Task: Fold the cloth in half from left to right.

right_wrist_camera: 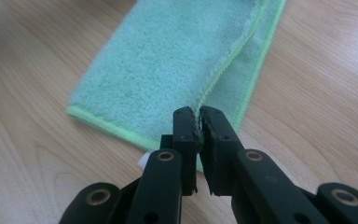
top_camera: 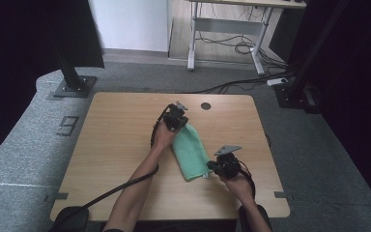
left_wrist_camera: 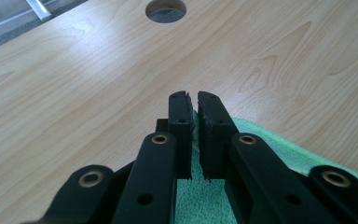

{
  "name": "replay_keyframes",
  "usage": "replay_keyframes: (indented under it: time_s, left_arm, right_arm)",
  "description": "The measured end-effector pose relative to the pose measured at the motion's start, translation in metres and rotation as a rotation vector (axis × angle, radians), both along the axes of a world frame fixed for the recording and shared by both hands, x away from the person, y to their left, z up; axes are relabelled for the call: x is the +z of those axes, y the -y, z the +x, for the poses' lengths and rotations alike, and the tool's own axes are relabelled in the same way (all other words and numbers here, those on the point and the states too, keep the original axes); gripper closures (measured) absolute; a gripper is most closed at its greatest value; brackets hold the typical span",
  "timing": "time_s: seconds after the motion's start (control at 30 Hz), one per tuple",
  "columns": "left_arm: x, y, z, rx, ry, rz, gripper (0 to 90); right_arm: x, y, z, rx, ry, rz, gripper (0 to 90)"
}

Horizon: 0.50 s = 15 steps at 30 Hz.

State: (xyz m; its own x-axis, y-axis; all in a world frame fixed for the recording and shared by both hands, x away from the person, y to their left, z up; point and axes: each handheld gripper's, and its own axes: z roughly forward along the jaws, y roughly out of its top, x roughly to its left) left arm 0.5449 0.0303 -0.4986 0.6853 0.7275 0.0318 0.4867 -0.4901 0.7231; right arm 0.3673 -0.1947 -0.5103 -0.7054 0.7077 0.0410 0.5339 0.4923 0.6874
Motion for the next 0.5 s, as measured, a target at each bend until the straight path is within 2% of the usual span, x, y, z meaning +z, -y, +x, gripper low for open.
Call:
replay_keyframes:
  time_s: [0.17, 0.3, 0.5]
  left_arm:
    - [-0.004, 0.001, 0.002, 0.006, 0.003, 0.002, 78.4]
    - [-0.004, -0.001, 0.003, 0.026, 0.005, -0.029, 64.8]
    - [0.001, -0.003, 0.0, 0.056, 0.043, -0.061, 45.1]
  right_arm:
    - [-0.006, 0.001, 0.004, -0.01, -0.011, -0.013, 82.3]
    - [-0.01, 0.002, 0.006, -0.022, -0.022, -0.028, 80.7]
    - [-0.013, 0.006, 0.008, -0.04, -0.025, -0.047, 73.8]
